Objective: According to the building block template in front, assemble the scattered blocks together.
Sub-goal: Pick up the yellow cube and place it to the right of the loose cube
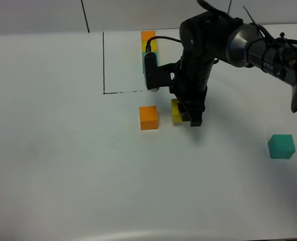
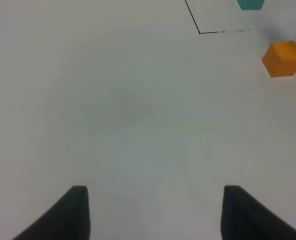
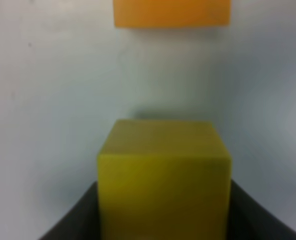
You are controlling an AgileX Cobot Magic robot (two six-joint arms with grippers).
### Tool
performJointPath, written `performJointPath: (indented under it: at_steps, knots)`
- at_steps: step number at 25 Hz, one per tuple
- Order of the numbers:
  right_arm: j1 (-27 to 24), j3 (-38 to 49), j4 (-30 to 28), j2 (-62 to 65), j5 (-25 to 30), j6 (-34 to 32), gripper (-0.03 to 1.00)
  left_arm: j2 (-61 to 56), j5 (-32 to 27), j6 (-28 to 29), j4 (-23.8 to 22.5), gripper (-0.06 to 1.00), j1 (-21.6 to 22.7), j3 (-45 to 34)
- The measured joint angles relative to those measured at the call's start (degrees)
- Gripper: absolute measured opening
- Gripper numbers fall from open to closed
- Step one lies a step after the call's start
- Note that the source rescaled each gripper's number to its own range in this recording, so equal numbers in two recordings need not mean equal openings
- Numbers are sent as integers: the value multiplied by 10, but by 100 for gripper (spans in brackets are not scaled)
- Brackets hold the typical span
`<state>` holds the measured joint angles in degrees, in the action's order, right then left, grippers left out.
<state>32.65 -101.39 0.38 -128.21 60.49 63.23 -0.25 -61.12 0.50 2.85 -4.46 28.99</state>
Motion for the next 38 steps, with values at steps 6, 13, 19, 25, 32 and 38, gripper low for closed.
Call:
performJointPath:
  at_steps: [6, 13, 19, 25, 32, 38]
  knots:
    - [9, -31, 12, -36, -2, 0, 4, 0, 0, 0, 0, 25, 0, 0]
    - [9, -38, 12, -55, -3, -1, 4, 0, 0, 0, 0, 25, 0, 0]
    - [16, -39, 11, -55, -17, -1, 4, 0, 0, 0, 0, 25, 0, 0]
    - [19, -39, 28, -55, -28, -1, 4, 0, 0, 0, 0, 25, 0, 0]
    - [19, -40, 38, -56, -27, -1, 4, 0, 0, 0, 0, 25, 0, 0]
    - [19, -40, 41, -56, -23, -1, 4, 0, 0, 0, 0, 25, 0, 0]
